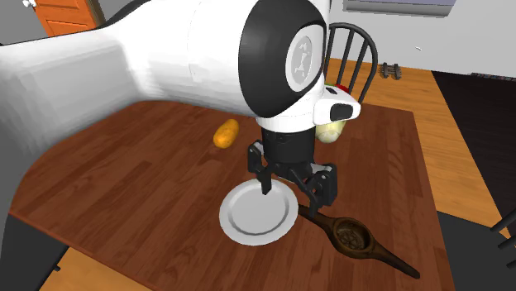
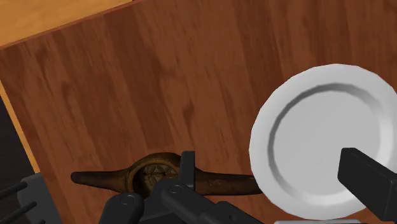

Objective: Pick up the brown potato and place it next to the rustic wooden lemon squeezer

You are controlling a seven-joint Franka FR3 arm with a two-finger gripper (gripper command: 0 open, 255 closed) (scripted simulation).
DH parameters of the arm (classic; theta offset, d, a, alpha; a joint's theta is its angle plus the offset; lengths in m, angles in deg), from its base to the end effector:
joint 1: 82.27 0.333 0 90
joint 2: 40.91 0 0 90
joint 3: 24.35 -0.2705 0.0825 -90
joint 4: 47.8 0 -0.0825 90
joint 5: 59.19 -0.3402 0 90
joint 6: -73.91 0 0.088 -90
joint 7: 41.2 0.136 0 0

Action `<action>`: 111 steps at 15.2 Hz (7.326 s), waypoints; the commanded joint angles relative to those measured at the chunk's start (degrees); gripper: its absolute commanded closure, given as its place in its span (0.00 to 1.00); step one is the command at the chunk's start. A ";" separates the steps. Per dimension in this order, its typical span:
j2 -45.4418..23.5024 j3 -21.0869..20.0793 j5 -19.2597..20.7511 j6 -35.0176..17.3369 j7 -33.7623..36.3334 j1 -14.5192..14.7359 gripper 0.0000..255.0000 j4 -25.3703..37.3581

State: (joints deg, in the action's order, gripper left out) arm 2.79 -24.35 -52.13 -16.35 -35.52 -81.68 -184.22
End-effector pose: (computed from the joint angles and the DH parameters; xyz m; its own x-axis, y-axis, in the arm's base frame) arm 0.2988 -0.0136 0.5132 0.9957 -0.0874 -0.0306 -0.0829 -0.9885 0.1264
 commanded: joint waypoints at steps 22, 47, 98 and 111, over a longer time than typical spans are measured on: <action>-35.67 -13.22 -4.05 -18.07 12.84 7.02 0.00 19.37; -68.26 -17.62 4.92 -22.04 21.66 15.21 0.00 48.32; -54.10 -15.98 -0.47 -8.62 10.43 7.89 1.00 49.10; -40.49 -8.08 -4.41 -13.20 -7.19 -1.74 1.00 32.39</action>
State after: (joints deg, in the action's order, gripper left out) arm -38.19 -33.20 -56.40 -29.90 -41.09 -82.70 -151.81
